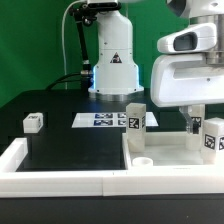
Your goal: Assemble square table
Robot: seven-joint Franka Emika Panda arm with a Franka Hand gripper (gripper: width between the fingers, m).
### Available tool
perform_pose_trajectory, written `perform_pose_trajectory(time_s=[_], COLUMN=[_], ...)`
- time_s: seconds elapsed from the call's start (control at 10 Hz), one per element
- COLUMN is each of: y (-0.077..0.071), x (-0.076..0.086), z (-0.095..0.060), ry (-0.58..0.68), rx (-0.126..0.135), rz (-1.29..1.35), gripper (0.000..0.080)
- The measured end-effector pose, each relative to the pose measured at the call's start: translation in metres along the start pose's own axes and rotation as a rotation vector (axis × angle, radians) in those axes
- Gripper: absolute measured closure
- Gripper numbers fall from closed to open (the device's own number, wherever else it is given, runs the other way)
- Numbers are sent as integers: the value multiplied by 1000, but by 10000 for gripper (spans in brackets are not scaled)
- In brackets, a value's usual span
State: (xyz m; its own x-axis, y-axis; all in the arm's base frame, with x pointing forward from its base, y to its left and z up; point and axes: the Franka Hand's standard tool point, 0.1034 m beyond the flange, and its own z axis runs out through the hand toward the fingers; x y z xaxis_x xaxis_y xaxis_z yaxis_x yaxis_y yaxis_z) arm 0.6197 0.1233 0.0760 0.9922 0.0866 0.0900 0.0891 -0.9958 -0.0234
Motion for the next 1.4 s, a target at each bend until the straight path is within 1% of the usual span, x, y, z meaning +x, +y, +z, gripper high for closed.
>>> perform_pose_trajectory(time_s=[0.2,0.3,0.5,0.6,0.7,1.0,1.1,1.2,1.4], y=[1,2,2,2,2,2,3,4,4], x=[0,0,0,0,0,0,0,0,1], z=[0,0,0,0,0,0,0,0,0], ry=[-1,-1,-1,-1,-1,-1,0,2,4], rx=[-8,-10,-11,-11,-11,-11,-10,-5,-3], rz=[-119,-127,-124,-124,-124,-105,-53,102,330], gripper=[151,151,411,411,509,509,509,509,509])
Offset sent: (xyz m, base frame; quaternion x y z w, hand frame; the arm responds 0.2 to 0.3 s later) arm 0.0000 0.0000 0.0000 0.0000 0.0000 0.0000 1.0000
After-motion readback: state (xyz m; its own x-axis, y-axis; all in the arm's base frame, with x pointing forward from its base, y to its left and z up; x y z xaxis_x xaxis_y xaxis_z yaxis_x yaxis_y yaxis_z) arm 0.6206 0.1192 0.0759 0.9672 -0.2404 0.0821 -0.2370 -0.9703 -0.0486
